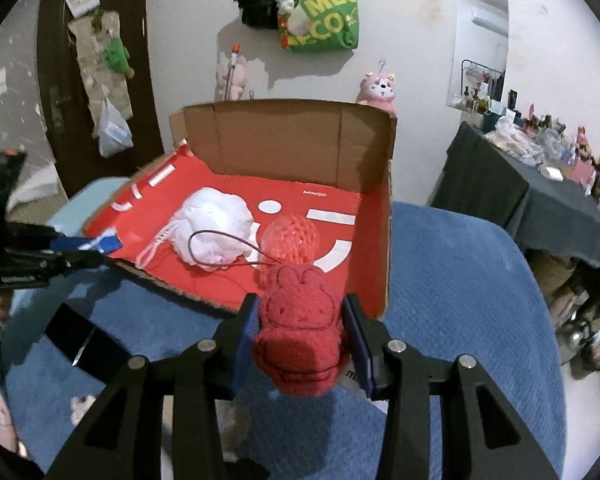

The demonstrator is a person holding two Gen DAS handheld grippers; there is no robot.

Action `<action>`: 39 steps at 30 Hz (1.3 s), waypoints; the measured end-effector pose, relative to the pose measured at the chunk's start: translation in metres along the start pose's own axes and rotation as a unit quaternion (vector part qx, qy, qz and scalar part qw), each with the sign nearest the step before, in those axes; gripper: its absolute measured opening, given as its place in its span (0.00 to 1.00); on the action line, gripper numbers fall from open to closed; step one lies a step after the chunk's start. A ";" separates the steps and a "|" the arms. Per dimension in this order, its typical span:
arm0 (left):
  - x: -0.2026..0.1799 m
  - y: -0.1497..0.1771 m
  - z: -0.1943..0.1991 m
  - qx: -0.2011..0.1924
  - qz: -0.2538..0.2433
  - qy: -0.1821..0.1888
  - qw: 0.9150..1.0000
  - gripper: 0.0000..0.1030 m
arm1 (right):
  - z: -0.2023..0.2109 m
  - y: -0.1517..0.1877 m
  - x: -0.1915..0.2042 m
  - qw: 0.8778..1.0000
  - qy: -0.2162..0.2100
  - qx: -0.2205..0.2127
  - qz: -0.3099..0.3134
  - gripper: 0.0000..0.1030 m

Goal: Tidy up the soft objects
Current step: 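Carry the blue tissue pack and red knit bunny into the red box with both tools, then open both tools to release tissue pack and bunny inside the box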

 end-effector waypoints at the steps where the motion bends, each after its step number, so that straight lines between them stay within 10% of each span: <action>1: 0.001 -0.004 -0.004 0.004 0.000 -0.001 1.000 0.25 | -0.005 -0.001 0.002 1.000 0.007 0.006 0.008 0.44; 15: 0.023 -0.030 -0.059 0.073 0.007 -0.032 0.997 0.25 | -0.082 -0.004 0.004 0.982 0.081 0.146 0.092 0.44; 39: 0.053 -0.038 -0.113 0.120 0.005 -0.090 0.989 0.25 | -0.152 -0.019 -0.004 0.969 0.119 0.191 0.101 0.44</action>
Point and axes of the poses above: each gripper's, at about its wrist camera, not at the fingertips, and z roughly against the way its jaws point, x to its left, y to its underside, the point moved 9 cm from there along -z, roughly the way its jaws point, and after that the axes turned 5 degrees about -x, right-handed, at the moved point
